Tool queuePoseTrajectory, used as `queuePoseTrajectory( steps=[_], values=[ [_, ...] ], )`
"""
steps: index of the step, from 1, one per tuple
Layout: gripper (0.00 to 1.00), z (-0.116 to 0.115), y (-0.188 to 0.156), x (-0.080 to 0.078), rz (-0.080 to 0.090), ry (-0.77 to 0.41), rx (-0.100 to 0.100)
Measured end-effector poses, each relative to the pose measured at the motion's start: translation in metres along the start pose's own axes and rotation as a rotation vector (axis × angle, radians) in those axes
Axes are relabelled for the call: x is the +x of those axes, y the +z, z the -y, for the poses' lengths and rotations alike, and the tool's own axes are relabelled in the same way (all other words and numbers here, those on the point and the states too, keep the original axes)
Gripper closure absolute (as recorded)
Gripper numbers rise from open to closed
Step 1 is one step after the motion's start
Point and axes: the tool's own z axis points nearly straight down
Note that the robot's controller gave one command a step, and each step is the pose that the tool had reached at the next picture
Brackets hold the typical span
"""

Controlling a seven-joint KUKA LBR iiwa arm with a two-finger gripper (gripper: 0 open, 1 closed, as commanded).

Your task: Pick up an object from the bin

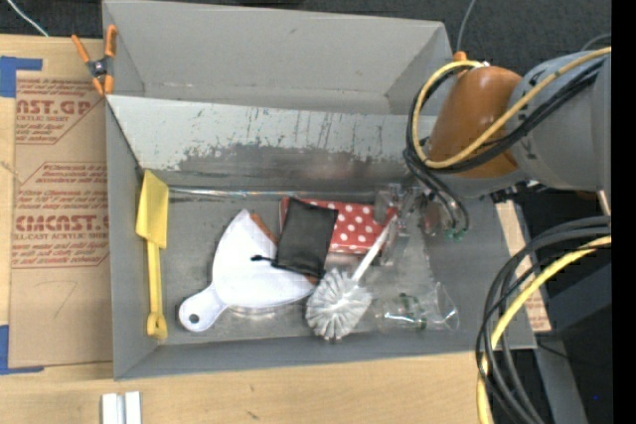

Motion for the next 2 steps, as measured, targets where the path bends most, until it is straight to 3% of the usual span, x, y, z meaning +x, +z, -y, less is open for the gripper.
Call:
queuePoseTrajectory(
  steps=[2],
  values=[
    [1.0,0.0,-0.03,0.002,-0.007,-0.001,0.0]
  ],
)
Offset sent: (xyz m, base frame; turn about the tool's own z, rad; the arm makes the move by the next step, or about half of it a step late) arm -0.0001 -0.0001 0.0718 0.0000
